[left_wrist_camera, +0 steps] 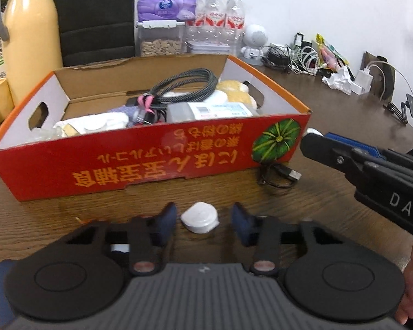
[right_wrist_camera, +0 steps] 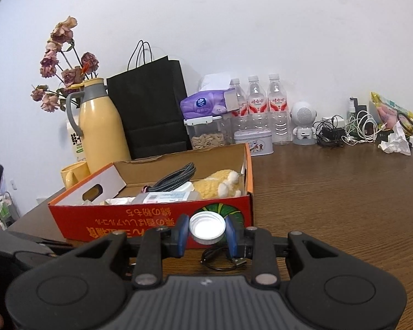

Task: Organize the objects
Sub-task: 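Grasp another white cap with left tool while right tool holds its cap, then carry both white caps into the box and open both tools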

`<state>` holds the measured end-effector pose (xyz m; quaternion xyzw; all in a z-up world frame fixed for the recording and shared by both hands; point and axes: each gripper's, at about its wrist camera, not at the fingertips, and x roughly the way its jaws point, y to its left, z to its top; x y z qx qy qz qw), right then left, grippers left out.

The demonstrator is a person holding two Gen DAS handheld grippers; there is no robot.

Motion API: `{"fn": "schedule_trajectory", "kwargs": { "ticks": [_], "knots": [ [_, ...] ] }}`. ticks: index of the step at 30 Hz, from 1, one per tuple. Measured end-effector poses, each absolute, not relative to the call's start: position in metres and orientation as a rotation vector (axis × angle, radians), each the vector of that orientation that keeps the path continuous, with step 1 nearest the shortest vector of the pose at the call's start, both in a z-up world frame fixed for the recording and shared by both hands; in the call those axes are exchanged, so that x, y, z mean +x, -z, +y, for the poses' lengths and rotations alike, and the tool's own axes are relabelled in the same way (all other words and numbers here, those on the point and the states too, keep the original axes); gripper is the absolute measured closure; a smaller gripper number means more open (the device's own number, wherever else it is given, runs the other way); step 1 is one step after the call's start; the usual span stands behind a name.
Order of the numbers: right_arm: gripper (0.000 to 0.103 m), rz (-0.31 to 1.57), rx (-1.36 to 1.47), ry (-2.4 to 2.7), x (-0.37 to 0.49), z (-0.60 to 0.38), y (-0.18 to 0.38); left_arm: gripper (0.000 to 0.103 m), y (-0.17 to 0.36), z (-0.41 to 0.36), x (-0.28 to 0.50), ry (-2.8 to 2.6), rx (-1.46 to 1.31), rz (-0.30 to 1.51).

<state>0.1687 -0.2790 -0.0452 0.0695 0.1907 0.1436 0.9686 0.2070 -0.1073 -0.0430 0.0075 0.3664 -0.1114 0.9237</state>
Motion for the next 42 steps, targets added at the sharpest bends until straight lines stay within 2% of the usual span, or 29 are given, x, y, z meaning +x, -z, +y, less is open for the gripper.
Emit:
{"fn": "schedule_trajectory", "kwargs": {
  "ticks": [1, 18, 24, 33, 42],
  "knots": [
    [0.076, 0.386, 0.138, -0.291, 0.169, -0.278, 0.045, 0.073, 0.045, -0.108, 0.207, 0.234, 0.015, 0.754],
    [0.076, 0.4, 0.106, -0.274, 0.171, -0.271, 0.049, 0.073, 0.03, -0.1, 0.194, 0.264, -0.005, 0.667],
    [0.076, 0.388, 0.073, -0.27, 0.169, -0.265, 0.048, 0.073, 0.008, -0.091, 0.184, 0.262, -0.014, 0.572],
    [0.076, 0.322, -0.014, -0.326, 0.173, -0.232, 0.014, 0.073, -0.039, -0.055, 0.197, 0.165, -0.042, 0.435],
    [0.076, 0.282, -0.059, -0.349, 0.217, -0.181, -0.019, 0.073, -0.064, -0.024, 0.233, 0.096, -0.087, 0.387]
  ]
}}
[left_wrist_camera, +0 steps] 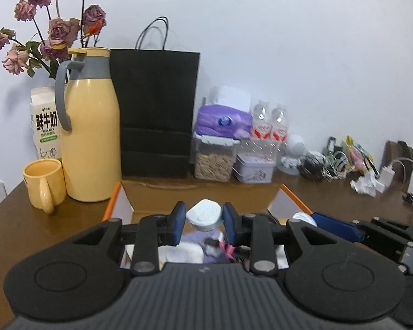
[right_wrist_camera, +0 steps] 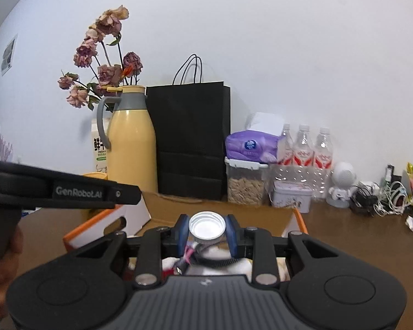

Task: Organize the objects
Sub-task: 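Carry both white caps into the box and open both tools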

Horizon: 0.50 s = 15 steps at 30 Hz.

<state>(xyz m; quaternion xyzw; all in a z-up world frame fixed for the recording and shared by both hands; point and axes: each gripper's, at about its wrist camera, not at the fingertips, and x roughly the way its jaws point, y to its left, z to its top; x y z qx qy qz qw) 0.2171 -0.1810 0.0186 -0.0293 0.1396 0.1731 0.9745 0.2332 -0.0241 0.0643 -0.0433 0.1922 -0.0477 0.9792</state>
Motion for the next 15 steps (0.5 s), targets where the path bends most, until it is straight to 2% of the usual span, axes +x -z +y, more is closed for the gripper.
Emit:
{"fn": "schedule_trajectory", "kwargs": {
  "ticks": [15],
  "knots": [
    [0.076, 0.374, -0.018, -0.314, 0.272, -0.17, 0.022, 0.073, -0.018, 0.001, 0.297, 0.047, -0.128, 0.545]
  ]
}}
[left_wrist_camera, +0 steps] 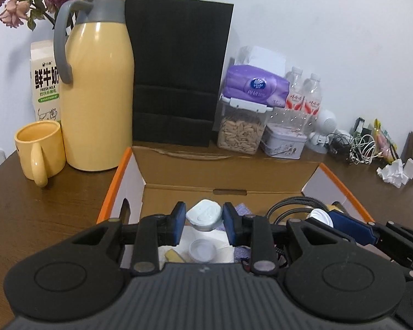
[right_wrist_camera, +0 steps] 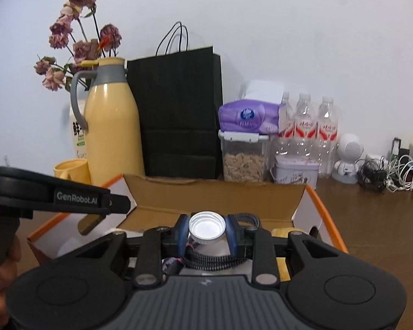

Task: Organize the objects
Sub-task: 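Carry both white caps into the box and open both tools, then withdraw both tools from the box toward the black USB cable and cap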

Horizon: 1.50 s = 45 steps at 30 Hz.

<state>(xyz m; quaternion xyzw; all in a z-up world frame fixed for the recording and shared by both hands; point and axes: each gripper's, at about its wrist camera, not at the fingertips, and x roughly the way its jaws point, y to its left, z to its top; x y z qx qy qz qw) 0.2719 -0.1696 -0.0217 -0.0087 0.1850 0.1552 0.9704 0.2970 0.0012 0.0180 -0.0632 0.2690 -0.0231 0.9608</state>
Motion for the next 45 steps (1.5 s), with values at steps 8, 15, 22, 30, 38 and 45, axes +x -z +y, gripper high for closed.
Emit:
{"fn": "schedule_trajectory", "kwargs": {
  "ticks": [8, 15, 22, 30, 38, 45],
  "knots": [
    [0.052, 0.382, -0.031, -0.314, 0.265, -0.169, 0.024, 0.021, -0.017, -0.005, 0.287, -0.002, -0.087, 0.497],
    [0.007, 0.367, -0.058, -0.283, 0.258, -0.17, 0.021, 0.0, -0.027, -0.008, 0.275, -0.005, -0.088, 0.405],
    [0.0, 0.346, -0.05, -0.269, 0.253, -0.174, 0.018, 0.0, -0.024, -0.011, 0.274, -0.004, -0.082, 0.414],
    [0.0, 0.328, -0.048, -0.255, 0.245, -0.182, 0.014, 0.0, -0.026, -0.006, 0.261, 0.001, -0.116, 0.385],
    [0.0, 0.3, -0.061, -0.235, 0.224, -0.201, 0.012, 0.0, -0.026, 0.005, 0.229, 0.003, -0.127, 0.35],
    [0.0, 0.324, -0.063, -0.21, 0.199, -0.225, 0.022, 0.0, -0.013, 0.0, 0.204, 0.067, -0.079, 0.354]
  ]
}}
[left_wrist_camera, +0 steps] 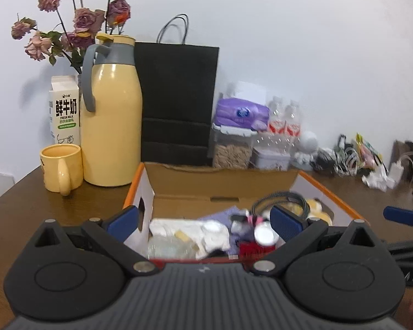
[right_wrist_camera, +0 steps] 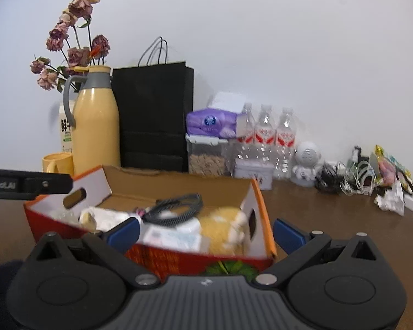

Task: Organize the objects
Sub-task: 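Withdraw both tools from the box toward the black USB cable and cap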

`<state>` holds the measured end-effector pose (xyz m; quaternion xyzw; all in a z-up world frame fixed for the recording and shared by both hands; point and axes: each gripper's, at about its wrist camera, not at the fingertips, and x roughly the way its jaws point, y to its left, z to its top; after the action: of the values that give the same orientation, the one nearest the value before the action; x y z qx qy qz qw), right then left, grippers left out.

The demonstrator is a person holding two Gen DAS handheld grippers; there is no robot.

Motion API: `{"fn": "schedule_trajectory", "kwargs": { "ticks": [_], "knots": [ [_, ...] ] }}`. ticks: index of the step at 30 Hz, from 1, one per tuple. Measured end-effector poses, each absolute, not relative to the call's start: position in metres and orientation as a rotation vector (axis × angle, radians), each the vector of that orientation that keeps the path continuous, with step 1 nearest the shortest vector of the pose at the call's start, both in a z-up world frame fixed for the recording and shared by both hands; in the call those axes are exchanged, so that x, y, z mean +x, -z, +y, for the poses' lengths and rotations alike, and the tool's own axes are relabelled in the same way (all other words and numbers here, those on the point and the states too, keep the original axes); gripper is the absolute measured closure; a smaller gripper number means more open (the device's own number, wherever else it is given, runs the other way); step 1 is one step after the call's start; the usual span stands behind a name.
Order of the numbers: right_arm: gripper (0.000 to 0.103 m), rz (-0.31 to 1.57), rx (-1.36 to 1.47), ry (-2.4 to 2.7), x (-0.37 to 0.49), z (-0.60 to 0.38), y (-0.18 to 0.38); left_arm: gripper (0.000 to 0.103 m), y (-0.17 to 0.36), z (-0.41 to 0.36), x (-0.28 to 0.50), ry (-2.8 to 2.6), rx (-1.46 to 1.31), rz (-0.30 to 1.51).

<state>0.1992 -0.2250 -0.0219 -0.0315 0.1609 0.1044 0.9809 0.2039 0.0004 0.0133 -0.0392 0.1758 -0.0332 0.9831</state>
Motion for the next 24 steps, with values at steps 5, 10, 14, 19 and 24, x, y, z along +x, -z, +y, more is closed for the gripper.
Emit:
{"fn": "schedule_trajectory", "kwargs": {
  "ticks": [5, 10, 14, 19, 24],
  "knots": [
    [0.0, 0.388, -0.053, -0.204, 0.185, -0.245, 0.034, 0.0, -0.005, 0.001, 0.189, 0.062, -0.056, 0.376],
    [0.0, 0.502, -0.074, -0.221, 0.179, -0.253, 0.053, 0.0, 0.0, 0.006, 0.178, 0.05, -0.058, 0.391],
    [0.0, 0.568, -0.086, -0.213, 0.184, -0.251, 0.063, 0.0, 0.004, 0.01, 0.173, 0.05, -0.07, 0.41],
    [0.003, 0.654, -0.069, -0.2, 0.204, -0.249, 0.075, 0.0, 0.006, 0.018, 0.169, 0.043, -0.098, 0.417],
    [0.011, 0.68, -0.024, -0.188, 0.217, -0.248, 0.079, 0.0, 0.009, 0.019, 0.17, 0.044, -0.107, 0.433]
  ]
}}
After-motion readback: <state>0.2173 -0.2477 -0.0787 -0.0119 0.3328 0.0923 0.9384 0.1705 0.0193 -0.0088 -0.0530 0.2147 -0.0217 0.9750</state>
